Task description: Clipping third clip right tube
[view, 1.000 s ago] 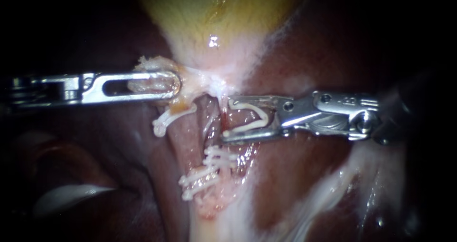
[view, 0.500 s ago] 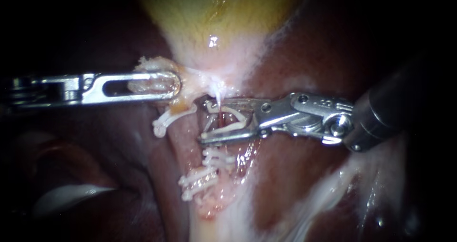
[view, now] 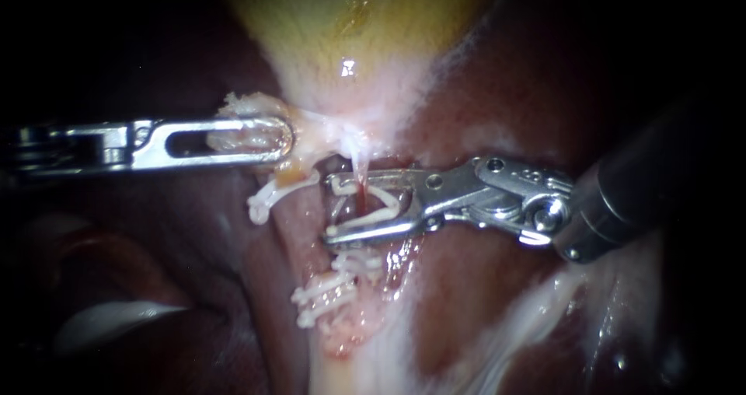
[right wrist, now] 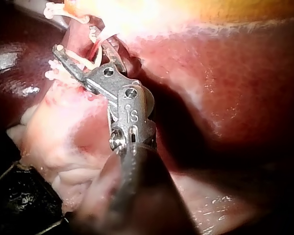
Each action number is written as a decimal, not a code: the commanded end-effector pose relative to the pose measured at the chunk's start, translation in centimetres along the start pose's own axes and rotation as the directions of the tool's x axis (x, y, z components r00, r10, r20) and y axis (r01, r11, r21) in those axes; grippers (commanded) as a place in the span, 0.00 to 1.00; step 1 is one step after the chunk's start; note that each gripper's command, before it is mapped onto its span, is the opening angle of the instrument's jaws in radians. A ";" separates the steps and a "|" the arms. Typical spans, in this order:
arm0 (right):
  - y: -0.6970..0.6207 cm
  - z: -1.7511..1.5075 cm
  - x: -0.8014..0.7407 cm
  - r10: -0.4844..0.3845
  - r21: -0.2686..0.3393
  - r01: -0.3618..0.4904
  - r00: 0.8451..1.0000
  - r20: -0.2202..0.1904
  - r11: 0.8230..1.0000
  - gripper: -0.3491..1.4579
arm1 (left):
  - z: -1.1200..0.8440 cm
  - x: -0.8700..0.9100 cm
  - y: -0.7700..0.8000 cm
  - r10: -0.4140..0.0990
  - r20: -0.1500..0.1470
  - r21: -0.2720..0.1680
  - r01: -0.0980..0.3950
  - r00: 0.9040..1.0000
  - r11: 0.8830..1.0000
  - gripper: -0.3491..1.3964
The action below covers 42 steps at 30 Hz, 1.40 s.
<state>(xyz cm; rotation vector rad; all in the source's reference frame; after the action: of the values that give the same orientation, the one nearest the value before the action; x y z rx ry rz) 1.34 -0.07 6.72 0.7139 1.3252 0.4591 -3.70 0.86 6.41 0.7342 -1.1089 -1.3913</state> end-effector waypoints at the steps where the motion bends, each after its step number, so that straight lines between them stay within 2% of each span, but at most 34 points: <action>1: 0.00 -0.01 0.03 0.000 0.002 0.000 1.000 -0.006 1.000 0.47 | 0.00 0.00 0.00 0.000 0.000 0.000 0.000 1.000 1.000 0.00; 4: 0.01 -0.02 0.07 0.001 0.006 -0.001 1.000 -0.027 1.000 0.47 | 0.00 0.00 0.00 0.000 0.000 0.000 0.000 1.000 1.000 0.00; 8: 0.04 -0.04 0.13 0.005 0.007 -0.005 0.999 -0.034 1.000 0.47 | 0.00 0.00 0.00 0.000 0.000 0.000 0.000 1.000 1.000 0.00; 16: 0.12 -0.11 0.25 0.132 0.011 -0.131 0.990 -0.041 0.991 0.45 | 0.00 0.00 0.00 0.000 0.000 0.000 0.000 1.000 1.000 0.00; 19: 0.13 -0.12 0.28 0.198 0.013 -0.197 0.979 -0.045 0.980 0.44 | 0.00 0.00 0.00 0.000 0.000 0.000 0.000 1.000 1.000 0.00; 24: 0.13 -0.12 0.28 0.277 0.025 -0.276 0.958 -0.077 0.961 0.44 | 0.00 0.00 0.00 0.000 0.000 0.000 0.000 1.000 1.000 0.00; 32: 0.13 -0.12 0.28 0.343 0.045 -0.340 0.933 -0.108 0.939 0.44 | 0.00 0.00 0.00 0.000 0.000 0.000 0.000 1.000 1.000 0.00; 39: 0.10 -0.12 0.28 0.415 0.114 -0.402 0.901 -0.130 0.909 0.44 | 0.00 0.00 0.00 0.000 0.000 0.000 0.000 1.000 1.000 0.00; 42: 0.08 -0.11 0.28 0.429 0.137 -0.413 0.894 -0.128 0.901 0.44 | 0.00 0.00 0.00 0.000 0.000 0.000 0.000 1.000 1.000 0.00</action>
<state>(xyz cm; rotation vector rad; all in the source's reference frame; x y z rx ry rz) 1.30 0.20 6.57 1.0861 1.3501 0.8091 -3.70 0.86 6.42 0.7347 -1.1092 -1.3911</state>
